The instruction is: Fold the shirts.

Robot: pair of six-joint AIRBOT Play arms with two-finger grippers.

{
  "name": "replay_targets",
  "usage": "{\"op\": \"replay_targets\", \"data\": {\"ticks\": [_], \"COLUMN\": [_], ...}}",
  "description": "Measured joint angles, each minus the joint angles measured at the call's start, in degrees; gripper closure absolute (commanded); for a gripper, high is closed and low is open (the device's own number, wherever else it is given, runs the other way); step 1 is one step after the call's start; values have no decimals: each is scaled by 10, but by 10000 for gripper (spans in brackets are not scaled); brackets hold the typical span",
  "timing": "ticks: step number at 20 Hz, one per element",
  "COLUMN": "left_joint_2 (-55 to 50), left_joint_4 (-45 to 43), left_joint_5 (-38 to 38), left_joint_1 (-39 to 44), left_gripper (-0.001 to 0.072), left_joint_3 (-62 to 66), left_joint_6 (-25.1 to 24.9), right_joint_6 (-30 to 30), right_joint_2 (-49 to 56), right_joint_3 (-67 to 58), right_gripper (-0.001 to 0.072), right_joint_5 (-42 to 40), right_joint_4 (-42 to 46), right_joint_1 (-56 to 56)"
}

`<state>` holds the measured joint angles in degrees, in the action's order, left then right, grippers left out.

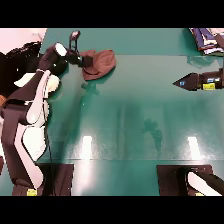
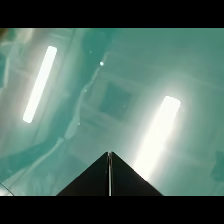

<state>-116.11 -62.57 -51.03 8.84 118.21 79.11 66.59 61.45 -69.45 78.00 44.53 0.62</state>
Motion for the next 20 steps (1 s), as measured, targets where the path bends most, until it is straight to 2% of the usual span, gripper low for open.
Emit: {"op": "replay_targets", "data": {"ticks": [4, 10, 15, 18, 19, 20], "left_joint_2": [130, 359, 438, 449, 452, 454], "left_joint_4": [14, 39, 44, 42, 42, 45], "left_joint_5": [-12, -152, -252, -245, -229, -204], "left_joint_1": [-1, 21, 113, 179, 196, 210], "left_gripper": [676, 675, 674, 662, 402, 112], "left_joint_3": [12, -24, -127, -248, -291, -336], "left_joint_6": [-18, -57, -59, -57, -57, -55], "right_joint_6": [0, 0, 0, 0, 0, 0], "right_joint_2": [0, 0, -2, -16, -23, -32], "right_joint_3": [-78, -204, -250, -242, -233, -221], "right_gripper": [696, 696, 696, 695, 695, 696], "right_joint_5": [-7, -10, 15, 29, 31, 32], "right_joint_4": [0, 0, 0, 0, 1, 2], "right_joint_1": [0, 0, 0, 0, 0, 0]}}
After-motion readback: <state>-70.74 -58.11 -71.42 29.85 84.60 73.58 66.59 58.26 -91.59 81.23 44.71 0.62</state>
